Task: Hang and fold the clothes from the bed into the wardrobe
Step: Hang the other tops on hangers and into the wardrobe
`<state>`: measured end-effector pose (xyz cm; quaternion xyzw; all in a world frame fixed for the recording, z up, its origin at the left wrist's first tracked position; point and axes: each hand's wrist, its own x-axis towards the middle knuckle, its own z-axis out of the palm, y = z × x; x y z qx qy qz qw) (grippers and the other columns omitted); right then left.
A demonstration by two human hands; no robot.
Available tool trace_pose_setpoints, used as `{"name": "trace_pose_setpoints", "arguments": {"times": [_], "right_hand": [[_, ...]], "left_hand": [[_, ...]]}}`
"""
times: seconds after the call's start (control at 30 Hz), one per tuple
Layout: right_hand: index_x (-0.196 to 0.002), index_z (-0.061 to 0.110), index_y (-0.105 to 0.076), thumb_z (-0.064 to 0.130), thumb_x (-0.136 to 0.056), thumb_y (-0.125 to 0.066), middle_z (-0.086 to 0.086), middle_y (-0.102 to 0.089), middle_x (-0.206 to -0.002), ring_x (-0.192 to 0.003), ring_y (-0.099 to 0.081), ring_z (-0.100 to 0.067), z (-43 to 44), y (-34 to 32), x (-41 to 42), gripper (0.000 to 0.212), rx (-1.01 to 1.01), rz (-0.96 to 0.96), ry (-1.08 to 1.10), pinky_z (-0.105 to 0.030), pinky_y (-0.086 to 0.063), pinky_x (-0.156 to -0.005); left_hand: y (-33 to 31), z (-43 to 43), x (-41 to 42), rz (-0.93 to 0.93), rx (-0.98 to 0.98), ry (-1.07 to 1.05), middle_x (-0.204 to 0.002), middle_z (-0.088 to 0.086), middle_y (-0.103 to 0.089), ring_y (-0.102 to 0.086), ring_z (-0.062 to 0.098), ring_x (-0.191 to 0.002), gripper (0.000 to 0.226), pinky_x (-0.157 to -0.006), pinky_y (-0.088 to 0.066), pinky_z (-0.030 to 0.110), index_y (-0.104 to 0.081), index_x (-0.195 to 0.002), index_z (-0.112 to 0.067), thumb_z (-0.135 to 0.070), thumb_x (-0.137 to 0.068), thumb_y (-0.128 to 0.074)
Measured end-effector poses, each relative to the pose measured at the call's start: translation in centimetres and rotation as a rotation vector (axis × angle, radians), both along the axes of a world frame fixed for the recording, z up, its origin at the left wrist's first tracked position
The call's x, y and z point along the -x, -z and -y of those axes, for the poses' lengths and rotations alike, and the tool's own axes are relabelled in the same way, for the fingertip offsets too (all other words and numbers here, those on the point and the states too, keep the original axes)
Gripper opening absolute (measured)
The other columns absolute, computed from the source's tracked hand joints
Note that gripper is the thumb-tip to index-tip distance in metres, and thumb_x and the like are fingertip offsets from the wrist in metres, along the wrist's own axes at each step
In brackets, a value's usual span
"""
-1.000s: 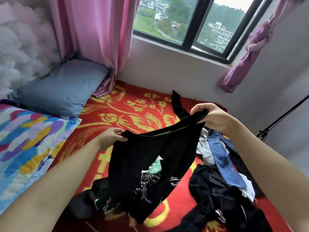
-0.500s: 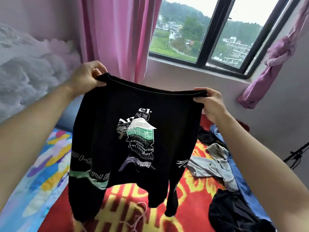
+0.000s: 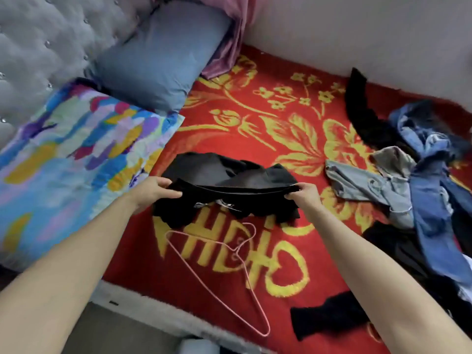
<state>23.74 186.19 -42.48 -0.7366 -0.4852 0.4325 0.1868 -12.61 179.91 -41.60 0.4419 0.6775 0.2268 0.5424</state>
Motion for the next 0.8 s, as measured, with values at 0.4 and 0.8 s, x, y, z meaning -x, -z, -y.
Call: {"name": "trace_pose_setpoints", "arguments": {"times": [0.4,0.8], "right_hand": [[-0.124,0.004,-0.045,0.034,-0.088,-0.058,-0.02,-0.045,-0.131,-0.123,-0.041,-0.036,11.3,16.9,2.8,0.048,0.404,0.331,0.205,-0.043,-0.04,-0.098],[-0.124,0.01,-0.046,0.015,-0.095,-0.044,-0.011,-0.05,-0.127,-0.12,-0.046,-0.03,20.7,25.6,4.9,0.03,0.515,0.665,-0.336,-0.038,-0.04,-0.095]], "left_hand": [[10.8,7.4,-3.5,-0.062,0.026,-0.256,-0.046,-0.012,-0.048,-0.042,0.0,-0.048,0.029,-0.048,-0.032,0.015,-0.058,-0.056,-0.011,-0.009,-0.083,-0.068],[12.9,9.2,-4.5,-0.051,-0.058,-0.332,-0.052,-0.012,-0.061,-0.051,0.0,-0.052,0.017,-0.052,-0.041,0.01,-0.066,-0.067,-0.011,-0.01,-0.083,-0.068]]}}
